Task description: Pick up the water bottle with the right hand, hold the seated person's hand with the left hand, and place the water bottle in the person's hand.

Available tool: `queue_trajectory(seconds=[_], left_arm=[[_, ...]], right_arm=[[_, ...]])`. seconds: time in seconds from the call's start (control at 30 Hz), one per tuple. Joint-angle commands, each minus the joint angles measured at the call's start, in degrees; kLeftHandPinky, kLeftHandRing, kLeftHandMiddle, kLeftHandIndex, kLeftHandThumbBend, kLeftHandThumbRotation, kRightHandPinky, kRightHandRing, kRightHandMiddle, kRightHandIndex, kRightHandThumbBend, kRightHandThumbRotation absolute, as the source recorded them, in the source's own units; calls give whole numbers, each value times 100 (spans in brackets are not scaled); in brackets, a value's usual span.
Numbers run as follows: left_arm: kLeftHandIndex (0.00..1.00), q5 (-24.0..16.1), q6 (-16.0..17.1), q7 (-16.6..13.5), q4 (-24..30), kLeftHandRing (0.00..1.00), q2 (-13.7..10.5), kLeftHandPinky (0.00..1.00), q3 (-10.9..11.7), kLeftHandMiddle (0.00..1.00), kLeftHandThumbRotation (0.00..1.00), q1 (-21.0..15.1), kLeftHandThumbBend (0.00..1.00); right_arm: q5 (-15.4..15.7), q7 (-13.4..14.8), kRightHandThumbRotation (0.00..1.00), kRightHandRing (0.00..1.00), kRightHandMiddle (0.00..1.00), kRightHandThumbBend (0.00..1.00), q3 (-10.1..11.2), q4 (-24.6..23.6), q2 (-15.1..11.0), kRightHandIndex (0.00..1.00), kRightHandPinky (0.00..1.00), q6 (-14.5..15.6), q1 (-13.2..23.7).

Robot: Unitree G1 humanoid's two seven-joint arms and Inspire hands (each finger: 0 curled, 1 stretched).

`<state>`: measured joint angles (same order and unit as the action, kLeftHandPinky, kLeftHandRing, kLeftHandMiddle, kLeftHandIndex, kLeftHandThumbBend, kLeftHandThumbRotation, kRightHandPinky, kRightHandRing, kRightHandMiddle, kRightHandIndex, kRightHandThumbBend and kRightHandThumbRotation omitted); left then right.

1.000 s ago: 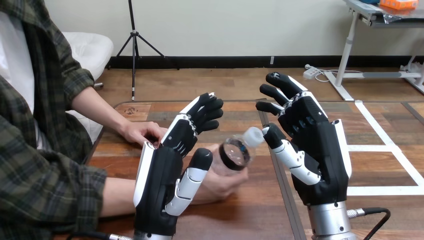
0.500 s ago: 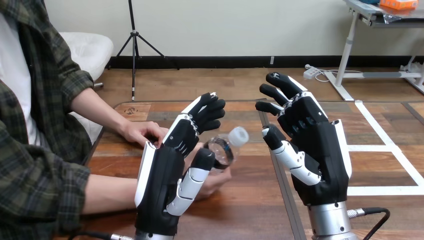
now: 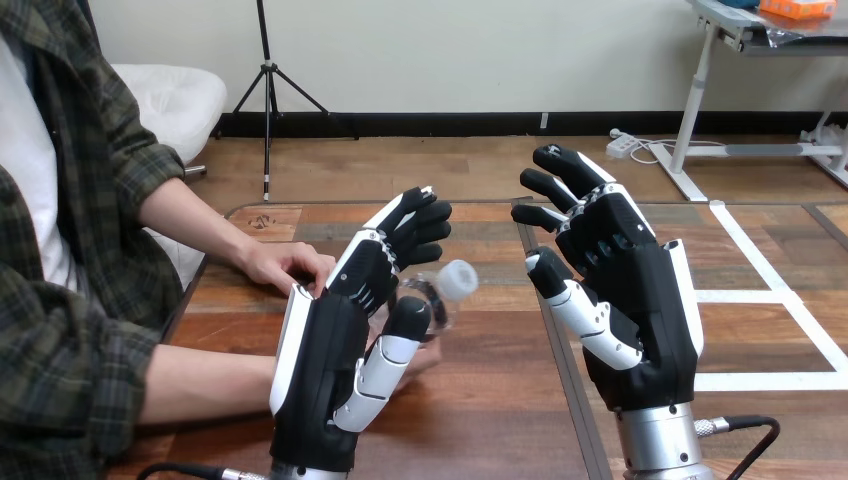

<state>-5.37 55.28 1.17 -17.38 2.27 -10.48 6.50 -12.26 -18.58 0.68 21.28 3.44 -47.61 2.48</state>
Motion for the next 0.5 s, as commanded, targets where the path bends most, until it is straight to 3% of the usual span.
queue_trajectory(seconds=[0.0,0.47], left_arm=[[84,-16,73,-9,-7,79,81,74,18,81,88,-306,65],[83,49,19,27,74,78,105,74,-25,80,88,-248,65]], right_arm=[[-2,30,40,83,86,73,21,-49,-12,80,72,-27,417],[4,55,39,83,86,73,16,-63,-4,80,73,-25,403]])
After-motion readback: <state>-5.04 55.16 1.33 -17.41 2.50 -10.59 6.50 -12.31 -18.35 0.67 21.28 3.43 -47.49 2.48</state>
